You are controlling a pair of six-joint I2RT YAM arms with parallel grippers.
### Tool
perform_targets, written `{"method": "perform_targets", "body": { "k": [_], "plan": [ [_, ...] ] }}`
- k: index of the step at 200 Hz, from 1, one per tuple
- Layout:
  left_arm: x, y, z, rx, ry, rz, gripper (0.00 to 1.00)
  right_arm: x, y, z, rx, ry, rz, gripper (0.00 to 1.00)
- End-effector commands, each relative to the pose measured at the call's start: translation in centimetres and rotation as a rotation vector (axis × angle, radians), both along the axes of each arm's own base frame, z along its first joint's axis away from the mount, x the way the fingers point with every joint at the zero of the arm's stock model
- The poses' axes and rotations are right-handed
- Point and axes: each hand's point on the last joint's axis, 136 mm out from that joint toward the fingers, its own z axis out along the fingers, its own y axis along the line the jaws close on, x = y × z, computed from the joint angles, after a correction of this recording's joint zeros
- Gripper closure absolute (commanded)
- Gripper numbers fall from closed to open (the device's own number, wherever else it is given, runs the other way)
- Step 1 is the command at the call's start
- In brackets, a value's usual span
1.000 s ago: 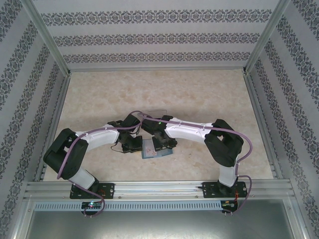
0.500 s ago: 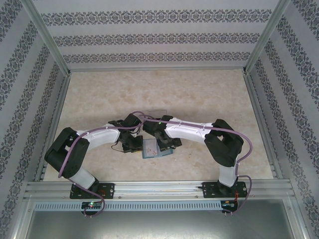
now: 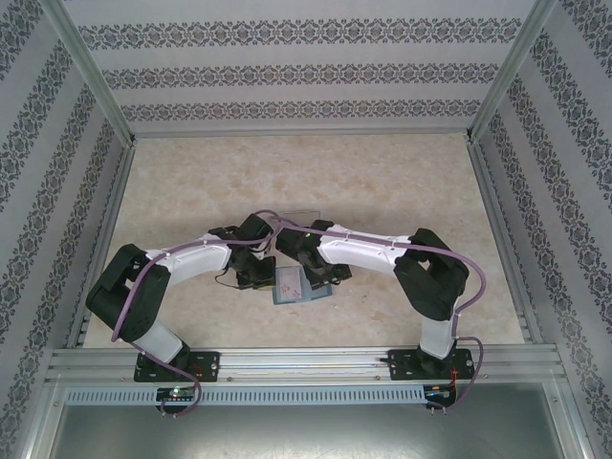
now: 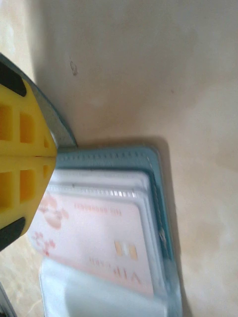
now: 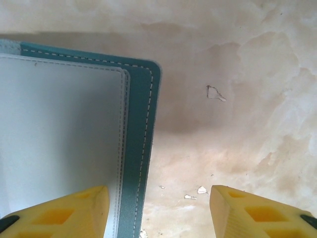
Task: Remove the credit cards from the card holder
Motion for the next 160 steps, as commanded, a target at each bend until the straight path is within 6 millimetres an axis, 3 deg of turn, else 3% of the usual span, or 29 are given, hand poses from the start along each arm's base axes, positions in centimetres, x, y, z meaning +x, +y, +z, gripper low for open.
{"method": "perform_targets", "body": {
  "k": [1, 68, 108, 128, 160],
  "plan": [
    [0.6, -0.5, 1.4, -0.018, -0.027, -0.025, 0.96, 0.3, 0.5, 1.9, 0.057, -0.025, 0.019, 0.45],
    [0.7, -2.9, 1.7, -0.087, -0.01, -0.049, 0.96, 0.6, 4.2, 3.9, 0.303, -0.045, 0.025, 0.59],
    [0.8, -3.4, 1.4, -0.097, -0.008, -0.043, 1.0, 0.5, 7.6, 3.3, 0.589, 0.024, -0.027, 0.77],
    [0.7, -3.5, 1.1, -0.097, 0.0, -0.044, 1.0, 0.5, 9.0, 2.9, 0.713, 0.063, -0.043, 0.8],
    [0.6, -3.5, 0.7, -0.091, 0.006, -0.044, 1.0, 0.3, 9.7, 1.4, 0.769, 0.123, -0.075, 0.82]
  ]
}}
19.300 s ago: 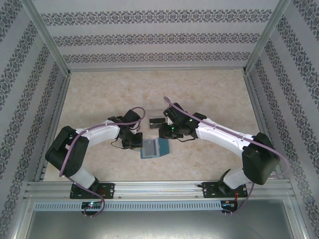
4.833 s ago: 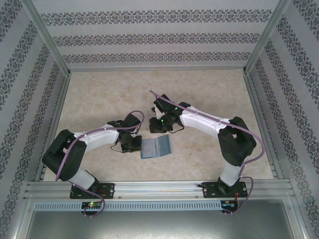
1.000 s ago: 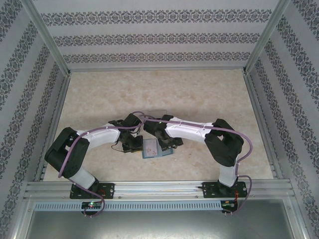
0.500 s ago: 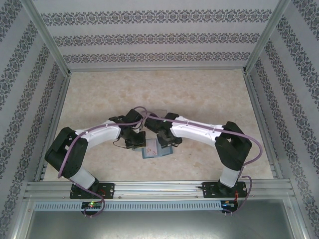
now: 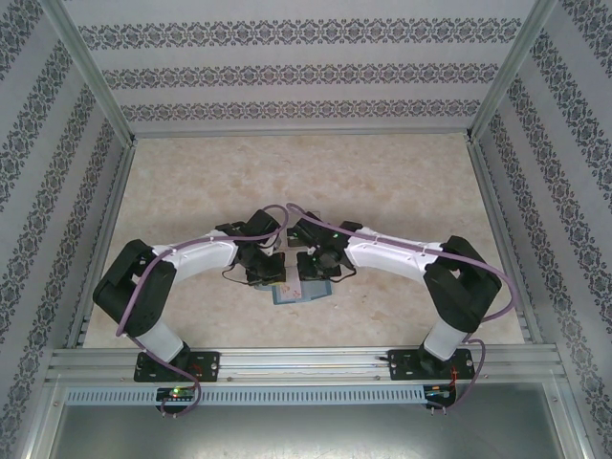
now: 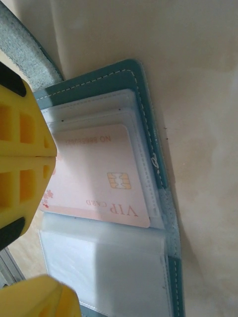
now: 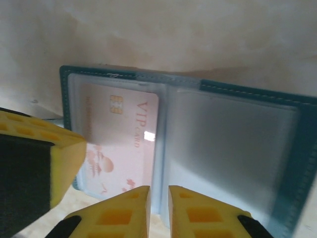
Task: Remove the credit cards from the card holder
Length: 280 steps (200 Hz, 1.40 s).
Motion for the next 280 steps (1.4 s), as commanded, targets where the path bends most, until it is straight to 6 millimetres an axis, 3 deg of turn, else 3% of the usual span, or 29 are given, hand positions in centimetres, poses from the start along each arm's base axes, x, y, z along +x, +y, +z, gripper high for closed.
{"method": "perform_targets", "body": {
  "k": [1, 49, 167, 222, 280],
  "plan": [
    [0.1, -0.8, -0.1, -0.017, -0.002, -0.008, 1.0, 0.1, 2.7, 0.5, 0.155, 0.038, 0.003, 0.82],
    [-0.1, -0.4, -0.6, 0.008, 0.008, -0.015, 1.0, 0.2, 3.0, -1.5, 0.155, 0.08, -0.005, 0.79],
    [-0.4, 0.2, -1.4, 0.05, 0.024, -0.025, 1.0, -0.1, 1.8, -3.9, 0.075, 0.101, -0.022, 0.71],
    [-0.6, 0.3, -1.7, 0.056, 0.032, -0.024, 1.0, 0.0, 0.5, -4.2, 0.012, 0.076, -0.02, 0.67],
    [-0.7, 0.5, -1.6, 0.062, 0.03, -0.023, 1.0, 0.2, 0.0, -4.0, -0.013, 0.061, -0.028, 0.73]
  ]
}}
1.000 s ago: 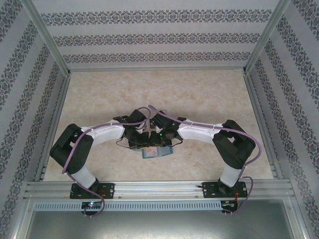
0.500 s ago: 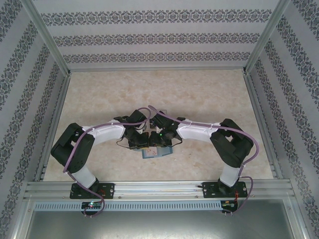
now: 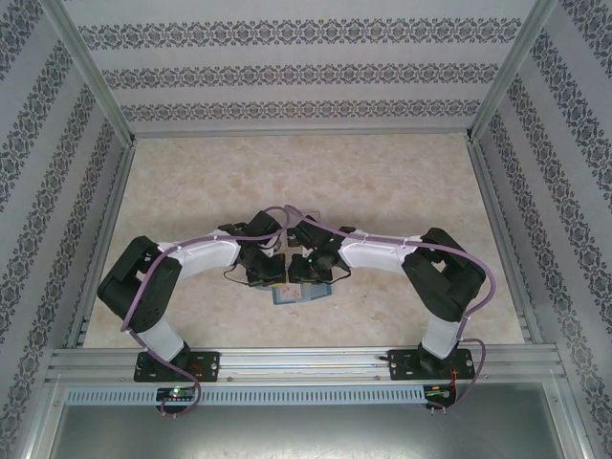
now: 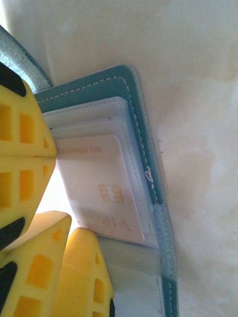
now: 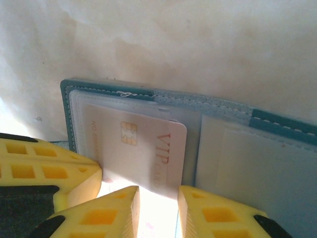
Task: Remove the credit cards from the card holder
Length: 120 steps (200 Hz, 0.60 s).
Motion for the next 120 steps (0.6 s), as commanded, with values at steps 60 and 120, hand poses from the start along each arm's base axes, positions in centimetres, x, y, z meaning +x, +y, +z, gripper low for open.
{"method": "perform_targets", "body": {
  "k": [60, 120],
  "plan": [
    [-0.8, 0.7, -0.6, 0.06, 0.011, -0.027, 1.0, 0.0, -1.5, 0.2, -0.046, -0.026, -0.017, 0.79],
    [-0.7, 0.7, -0.5, 0.058, 0.007, -0.023, 1.0, 0.0, -0.5, 0.6, 0.011, -0.012, -0.019, 0.86]
  ]
}}
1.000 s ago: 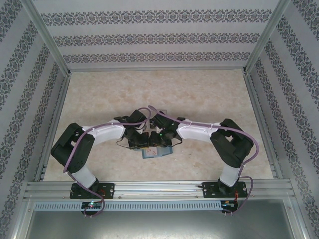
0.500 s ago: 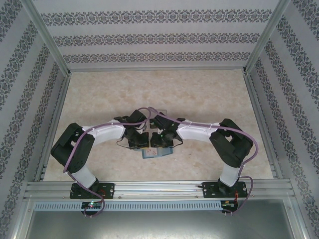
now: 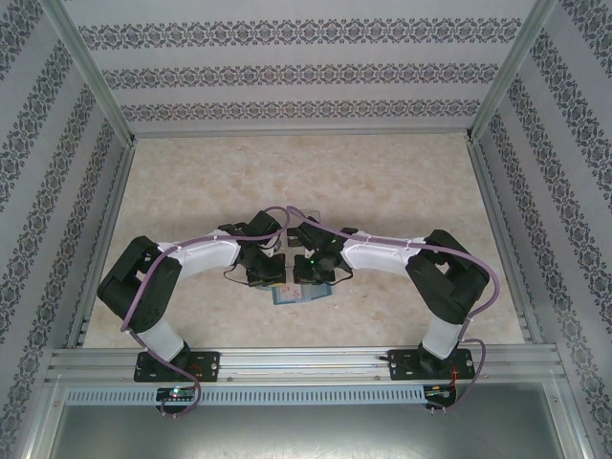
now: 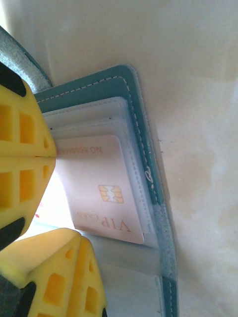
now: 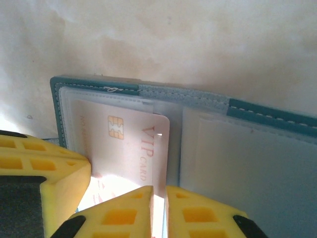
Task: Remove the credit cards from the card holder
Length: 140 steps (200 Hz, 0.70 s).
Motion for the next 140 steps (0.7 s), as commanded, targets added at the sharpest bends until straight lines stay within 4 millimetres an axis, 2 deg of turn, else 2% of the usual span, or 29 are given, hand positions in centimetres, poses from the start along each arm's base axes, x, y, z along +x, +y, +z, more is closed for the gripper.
{"method": "perform_targets", "body": {
  "k": [1, 72, 113, 140],
  "plan": [
    [-0.7, 0.7, -0.5, 0.057, 0.007, -0.023, 1.0, 0.1, 0.1, 0.4, 0.024, 0.001, -0.007, 0.86],
    [-0.7, 0.7, -0.4, 0.058, 0.008, -0.025, 1.0, -0.3, 0.3, -1.7, 0.013, 0.043, -0.005, 0.86],
    [-0.7, 0.7, -0.4, 0.059, 0.008, -0.024, 1.0, -0.3, -0.8, -2.1, -0.044, 0.033, -0.015, 0.72],
    [-0.7, 0.9, -0.3, 0.065, 0.006, -0.023, 1.0, 0.0, -1.9, -1.5, -0.098, 0.002, -0.016, 0.71]
  ]
}}
